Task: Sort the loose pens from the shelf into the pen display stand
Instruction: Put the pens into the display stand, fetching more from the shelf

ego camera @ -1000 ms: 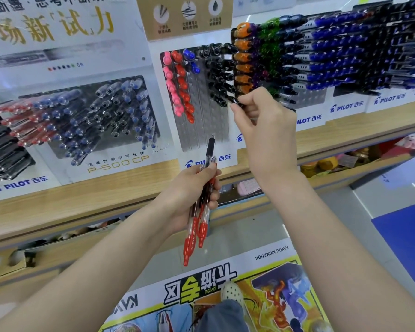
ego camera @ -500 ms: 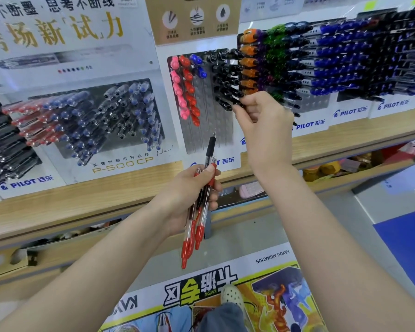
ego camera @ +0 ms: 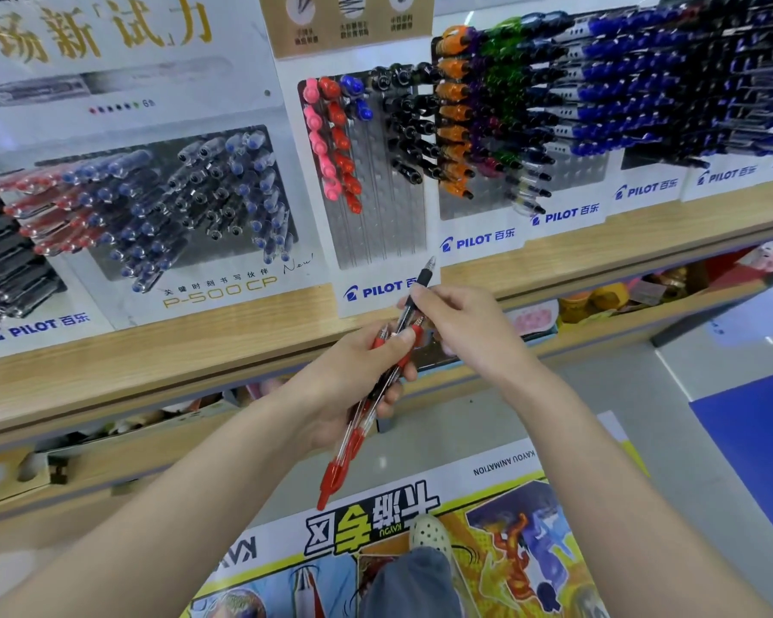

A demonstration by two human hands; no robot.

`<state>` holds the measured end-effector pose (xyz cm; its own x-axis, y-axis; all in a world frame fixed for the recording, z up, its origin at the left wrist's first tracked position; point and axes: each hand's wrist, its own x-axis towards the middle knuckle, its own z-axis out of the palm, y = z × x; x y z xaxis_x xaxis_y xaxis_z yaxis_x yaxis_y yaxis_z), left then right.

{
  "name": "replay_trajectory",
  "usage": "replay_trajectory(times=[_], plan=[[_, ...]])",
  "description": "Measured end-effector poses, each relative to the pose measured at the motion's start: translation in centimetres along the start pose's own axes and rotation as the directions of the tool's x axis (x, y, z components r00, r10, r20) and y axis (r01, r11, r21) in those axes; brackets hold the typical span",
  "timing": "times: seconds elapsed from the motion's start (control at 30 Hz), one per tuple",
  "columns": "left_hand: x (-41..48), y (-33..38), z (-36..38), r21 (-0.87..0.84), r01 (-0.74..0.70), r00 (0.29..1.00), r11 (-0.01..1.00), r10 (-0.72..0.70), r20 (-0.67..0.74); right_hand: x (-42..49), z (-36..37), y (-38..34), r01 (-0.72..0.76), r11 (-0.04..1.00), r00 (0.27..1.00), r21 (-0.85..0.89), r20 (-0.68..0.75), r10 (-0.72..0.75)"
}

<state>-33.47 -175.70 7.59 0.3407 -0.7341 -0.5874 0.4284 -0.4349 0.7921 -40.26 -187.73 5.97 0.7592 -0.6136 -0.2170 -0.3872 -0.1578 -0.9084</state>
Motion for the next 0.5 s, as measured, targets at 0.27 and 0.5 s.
replay_trajectory(times=[0.27, 0.5], plan=[[-0.4, -1.2, -1.5, -0.009, 0.073, 0.996, 0.997, -0.073, -0.05, 0.2, -1.3, -1.0, -0.006, 0.958, 0.972, 0.287, -0.223, 0.072], [0.5, 0.0, -1.1, -0.252, -0.062, 0.977, 0.966, 0.007, -0.212, -1.5, -0.2, 1.0, 0.029, 0.996, 0.998, 0.087, 0.054, -0.033]])
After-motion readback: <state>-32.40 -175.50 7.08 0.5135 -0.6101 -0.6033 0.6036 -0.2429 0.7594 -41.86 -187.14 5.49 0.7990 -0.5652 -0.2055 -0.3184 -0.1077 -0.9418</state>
